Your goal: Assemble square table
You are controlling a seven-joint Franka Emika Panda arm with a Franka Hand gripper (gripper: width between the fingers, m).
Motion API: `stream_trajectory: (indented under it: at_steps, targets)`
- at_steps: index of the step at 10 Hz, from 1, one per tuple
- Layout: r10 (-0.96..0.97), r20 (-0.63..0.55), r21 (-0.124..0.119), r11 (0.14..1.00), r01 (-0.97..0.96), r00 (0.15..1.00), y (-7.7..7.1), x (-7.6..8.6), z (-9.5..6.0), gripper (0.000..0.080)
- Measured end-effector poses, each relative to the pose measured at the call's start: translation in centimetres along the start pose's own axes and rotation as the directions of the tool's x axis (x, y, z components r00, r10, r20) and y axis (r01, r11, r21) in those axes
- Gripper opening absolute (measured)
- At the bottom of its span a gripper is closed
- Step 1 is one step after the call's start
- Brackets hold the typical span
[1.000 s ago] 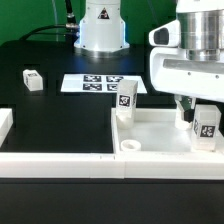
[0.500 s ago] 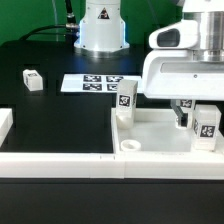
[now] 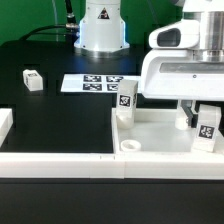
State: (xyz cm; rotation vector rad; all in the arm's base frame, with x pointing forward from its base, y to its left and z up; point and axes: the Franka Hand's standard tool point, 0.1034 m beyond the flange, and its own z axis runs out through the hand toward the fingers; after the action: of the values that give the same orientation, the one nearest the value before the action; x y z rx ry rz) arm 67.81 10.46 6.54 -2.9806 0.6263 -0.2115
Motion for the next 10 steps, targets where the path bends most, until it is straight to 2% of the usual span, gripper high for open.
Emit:
stream_trajectory:
  at_steps: [2,3,4,5,6,7,9,10]
  targets:
    - [0.176,-0.001,-0.001,0.984,-0.176,0.984,0.17,0.09,0.03,0.0288]
    - [0.335,-0.001,-0.001,0.942,-0.335,0.942,0.44,0.24,0.03,0.0288]
    - [0.501,0.015,-0.015,0.865,-0.501,0.865,0.46,0.09,0.00,0.0288]
    - [0.688,0.041,-0.016,0.725,-0.688,0.724,0.44,0.12,0.09,0.0288]
    - [0.821,0.098,-0.040,0.567,-0.822,0.562,0.52,0.27,0.09,0.0288]
    - [0.869,0.118,-0.046,0.488,-0.872,0.480,0.73,0.31,0.10,0.0288]
    - [0.900,0.109,-0.062,0.430,-0.900,0.423,0.62,0.13,0.11,0.0288]
    - [0.927,0.109,-0.068,0.366,-0.928,0.358,0.57,0.10,0.14,0.0290]
